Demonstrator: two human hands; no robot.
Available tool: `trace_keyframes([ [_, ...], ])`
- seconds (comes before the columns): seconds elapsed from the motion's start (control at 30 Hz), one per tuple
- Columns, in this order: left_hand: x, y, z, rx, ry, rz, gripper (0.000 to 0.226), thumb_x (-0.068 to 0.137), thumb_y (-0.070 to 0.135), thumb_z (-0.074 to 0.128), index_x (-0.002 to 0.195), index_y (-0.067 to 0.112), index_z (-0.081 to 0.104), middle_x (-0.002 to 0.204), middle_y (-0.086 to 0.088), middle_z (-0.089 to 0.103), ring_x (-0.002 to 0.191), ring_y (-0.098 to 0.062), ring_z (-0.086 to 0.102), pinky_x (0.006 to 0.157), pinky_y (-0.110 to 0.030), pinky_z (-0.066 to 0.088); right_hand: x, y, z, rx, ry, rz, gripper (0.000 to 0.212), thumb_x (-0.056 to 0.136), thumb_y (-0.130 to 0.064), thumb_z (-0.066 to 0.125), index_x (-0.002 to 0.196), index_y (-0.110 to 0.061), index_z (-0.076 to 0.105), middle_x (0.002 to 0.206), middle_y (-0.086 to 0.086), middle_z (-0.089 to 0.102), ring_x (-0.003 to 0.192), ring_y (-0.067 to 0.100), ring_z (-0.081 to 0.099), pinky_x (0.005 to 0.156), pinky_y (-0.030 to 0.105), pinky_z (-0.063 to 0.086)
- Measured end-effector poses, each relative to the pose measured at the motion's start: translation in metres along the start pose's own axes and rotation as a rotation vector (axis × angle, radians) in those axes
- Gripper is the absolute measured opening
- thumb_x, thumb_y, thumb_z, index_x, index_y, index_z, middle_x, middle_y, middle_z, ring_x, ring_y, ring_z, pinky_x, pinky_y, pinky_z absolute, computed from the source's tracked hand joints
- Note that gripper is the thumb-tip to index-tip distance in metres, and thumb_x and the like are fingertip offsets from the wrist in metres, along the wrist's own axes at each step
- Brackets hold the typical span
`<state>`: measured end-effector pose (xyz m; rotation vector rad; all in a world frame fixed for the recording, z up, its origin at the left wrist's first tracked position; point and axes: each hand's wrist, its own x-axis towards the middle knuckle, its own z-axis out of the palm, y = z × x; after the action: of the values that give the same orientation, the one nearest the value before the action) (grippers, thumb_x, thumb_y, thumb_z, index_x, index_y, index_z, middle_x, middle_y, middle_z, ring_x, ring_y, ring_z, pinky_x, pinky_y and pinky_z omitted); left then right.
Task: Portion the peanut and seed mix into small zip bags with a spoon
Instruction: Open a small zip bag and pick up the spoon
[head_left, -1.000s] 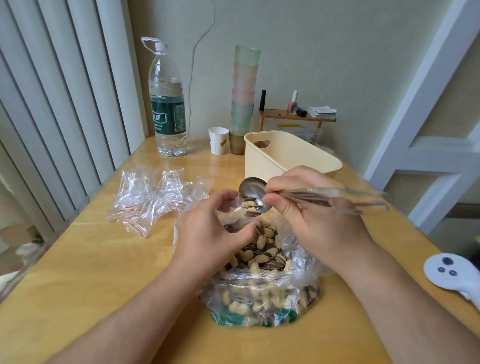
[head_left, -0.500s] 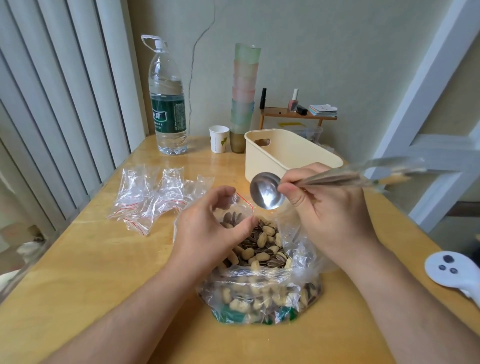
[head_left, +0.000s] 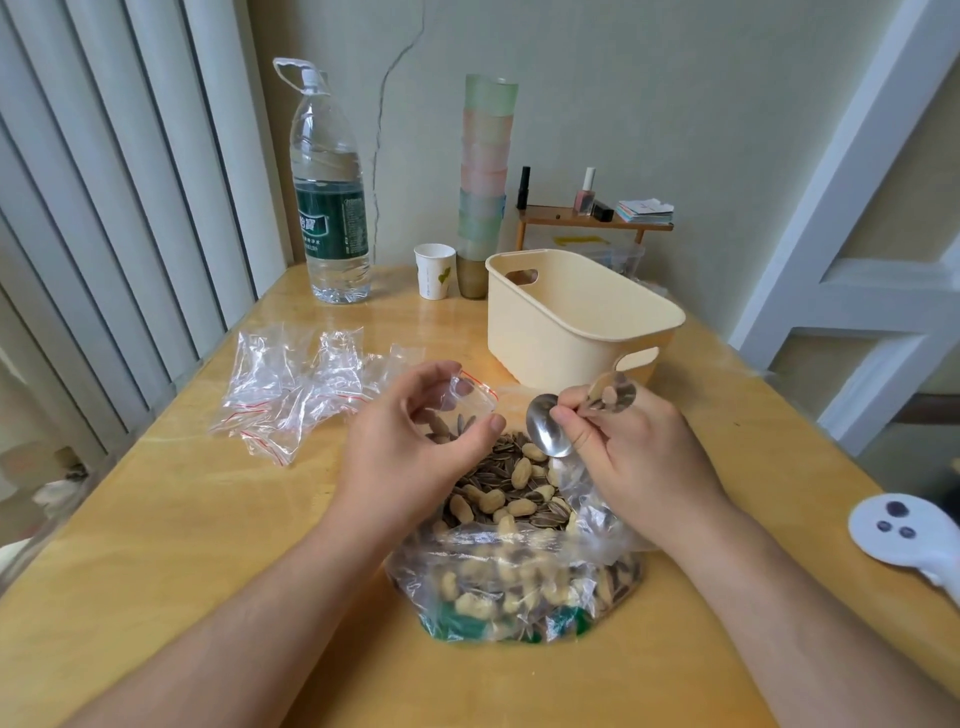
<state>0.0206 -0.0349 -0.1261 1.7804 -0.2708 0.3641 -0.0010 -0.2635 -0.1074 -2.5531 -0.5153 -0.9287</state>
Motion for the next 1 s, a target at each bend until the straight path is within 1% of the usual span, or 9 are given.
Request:
trace_keyframes([
  [0.1, 0.0, -0.004, 0.002, 0.023, -0.006, 0.004, 0.064, 0.062, 0.064, 0.083, 0.12, 0.047, 0.063, 0.111, 0.013, 0.074, 0.085, -0.009, 0.07, 0.088, -0.033, 0.061, -0.001, 0.0, -0.001, 0.006, -0.01, -0.002, 0.031, 0.103, -0.038, 0.047, 0.101, -0.019, 0.071, 0.09, -0.002, 0.06, 0.079, 0.021, 0.059, 0.064, 0.044, 0.054],
  [0.2, 0.0, -0.009, 0.004, 0.043, -0.008, 0.011, 0.064, 0.063, 0.064, 0.083, 0.121, 0.048, 0.064, 0.112, 0.014, 0.074, 0.096, -0.004, 0.071, 0.09, -0.036, 0.061, -0.002, -0.003, -0.002, 0.046, -0.027, 0.021, 0.009, 0.103, -0.024, 0.057, 0.101, -0.029, 0.065, 0.092, -0.002, 0.061, 0.081, 0.023, 0.061, 0.065, 0.045, 0.055],
  [0.33, -0.001, -0.009, 0.004, 0.057, -0.005, 0.016, 0.064, 0.063, 0.065, 0.082, 0.121, 0.049, 0.063, 0.114, 0.016, 0.073, 0.105, 0.002, 0.069, 0.092, -0.031, 0.059, -0.002, -0.001, -0.002, 0.166, -0.031, 0.085, 0.031, 0.096, -0.005, 0.07, 0.106, -0.031, 0.056, 0.096, 0.002, 0.066, 0.087, 0.029, 0.065, 0.07, 0.05, 0.057],
  [0.4, -0.001, -0.008, 0.005, 0.062, -0.002, 0.012, 0.064, 0.062, 0.066, 0.081, 0.121, 0.049, 0.063, 0.112, 0.017, 0.073, 0.101, 0.003, 0.068, 0.09, -0.025, 0.058, -0.003, -0.003, 0.001, 0.167, -0.06, 0.054, 0.024, 0.098, -0.011, 0.07, 0.105, -0.031, 0.059, 0.093, -0.001, 0.064, 0.082, 0.027, 0.065, 0.067, 0.05, 0.057],
  [0.47, -0.001, -0.006, 0.006, 0.087, 0.007, 0.009, 0.064, 0.063, 0.066, 0.083, 0.121, 0.048, 0.063, 0.109, 0.019, 0.071, 0.094, -0.001, 0.069, 0.086, -0.022, 0.056, -0.004, -0.004, 0.003, 0.143, -0.085, 0.025, 0.005, 0.103, -0.027, 0.061, 0.101, -0.029, 0.065, 0.091, -0.001, 0.064, 0.079, 0.024, 0.063, 0.066, 0.047, 0.055],
  [0.57, 0.0, -0.008, 0.007, 0.119, 0.024, -0.003, 0.061, 0.068, 0.06, 0.087, 0.123, 0.044, 0.065, 0.109, 0.023, 0.07, 0.095, 0.0, 0.068, 0.082, -0.02, 0.055, -0.003, -0.008, 0.004, 0.078, -0.127, -0.004, 0.044, 0.107, -0.045, 0.041, 0.095, -0.016, 0.072, 0.088, 0.0, 0.063, 0.079, 0.022, 0.061, 0.066, 0.043, 0.052],
  [0.8, 0.001, -0.012, 0.008, 0.123, 0.027, 0.0, 0.069, 0.062, 0.071, 0.077, 0.124, 0.043, 0.067, 0.111, 0.019, 0.073, 0.103, 0.004, 0.066, 0.085, -0.021, 0.056, -0.001, -0.02, 0.008, 0.242, -0.183, 0.085, 0.031, 0.107, -0.036, 0.052, 0.085, -0.02, 0.068, 0.08, -0.011, 0.06, 0.078, 0.013, 0.061, 0.071, 0.04, 0.052],
  [0.87, 0.001, -0.012, 0.008, 0.121, 0.026, 0.001, 0.068, 0.063, 0.07, 0.078, 0.124, 0.043, 0.066, 0.11, 0.018, 0.073, 0.102, 0.002, 0.066, 0.085, -0.023, 0.056, 0.0, -0.026, 0.01, 0.292, -0.215, 0.15, 0.025, 0.105, -0.033, 0.056, 0.088, -0.022, 0.07, 0.077, -0.016, 0.062, 0.077, 0.007, 0.064, 0.072, 0.038, 0.054],
  [1.0, 0.0, -0.013, 0.006, 0.101, 0.027, 0.002, 0.069, 0.063, 0.068, 0.079, 0.126, 0.042, 0.066, 0.111, 0.016, 0.073, 0.103, 0.0, 0.067, 0.087, -0.029, 0.058, -0.001, -0.03, 0.01, 0.39, -0.265, 0.335, 0.019, 0.104, -0.036, 0.059, 0.095, -0.026, 0.073, 0.075, -0.012, 0.071, 0.069, 0.005, 0.073, 0.072, 0.04, 0.062],
])
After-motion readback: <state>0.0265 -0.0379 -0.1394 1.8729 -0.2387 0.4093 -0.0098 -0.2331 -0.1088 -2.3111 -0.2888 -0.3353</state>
